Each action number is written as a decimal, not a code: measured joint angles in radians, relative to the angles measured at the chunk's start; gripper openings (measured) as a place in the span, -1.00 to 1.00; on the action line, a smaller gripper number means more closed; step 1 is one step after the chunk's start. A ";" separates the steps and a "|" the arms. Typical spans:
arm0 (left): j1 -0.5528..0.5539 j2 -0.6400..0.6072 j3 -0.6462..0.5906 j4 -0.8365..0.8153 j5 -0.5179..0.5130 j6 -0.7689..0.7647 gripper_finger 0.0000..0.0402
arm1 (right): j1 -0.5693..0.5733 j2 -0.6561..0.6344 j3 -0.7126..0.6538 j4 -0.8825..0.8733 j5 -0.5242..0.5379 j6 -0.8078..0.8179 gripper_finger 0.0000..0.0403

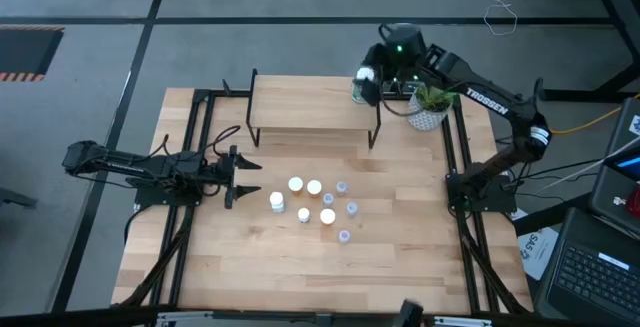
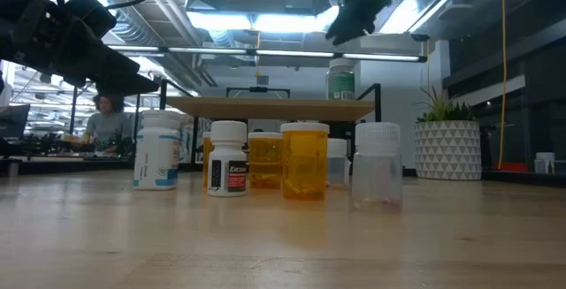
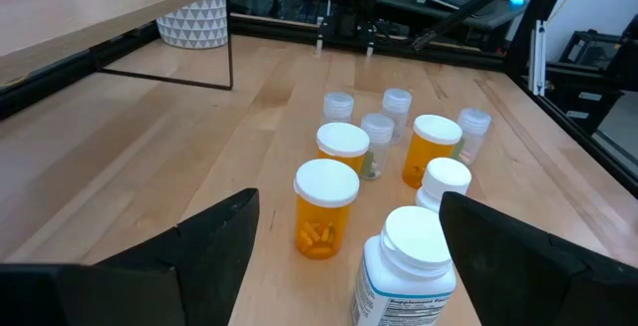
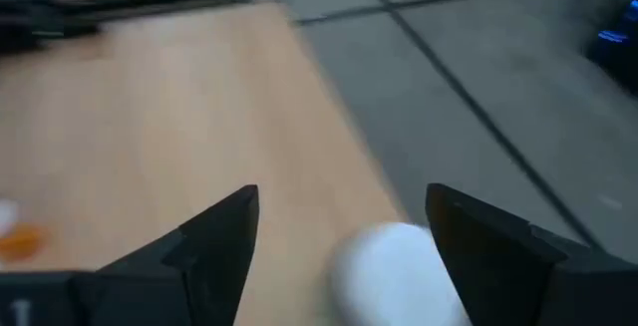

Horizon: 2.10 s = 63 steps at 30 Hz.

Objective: Pick and place medicine bottles onto shelf by color
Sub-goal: Put the green medicine bottle on the shelf, then put the big white medicine bottle on the shelf

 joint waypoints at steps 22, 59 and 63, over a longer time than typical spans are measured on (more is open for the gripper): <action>0.000 0.000 0.000 0.000 0.000 0.000 0.53 | 0.051 -0.015 -0.160 -0.074 0.141 0.031 0.41; 0.000 0.000 0.000 0.000 0.000 0.000 0.53 | 0.640 0.081 -0.176 -0.111 0.255 0.232 0.34; 0.000 0.000 0.000 0.000 0.000 0.000 0.53 | 0.712 0.115 -0.176 -0.111 0.298 0.299 0.34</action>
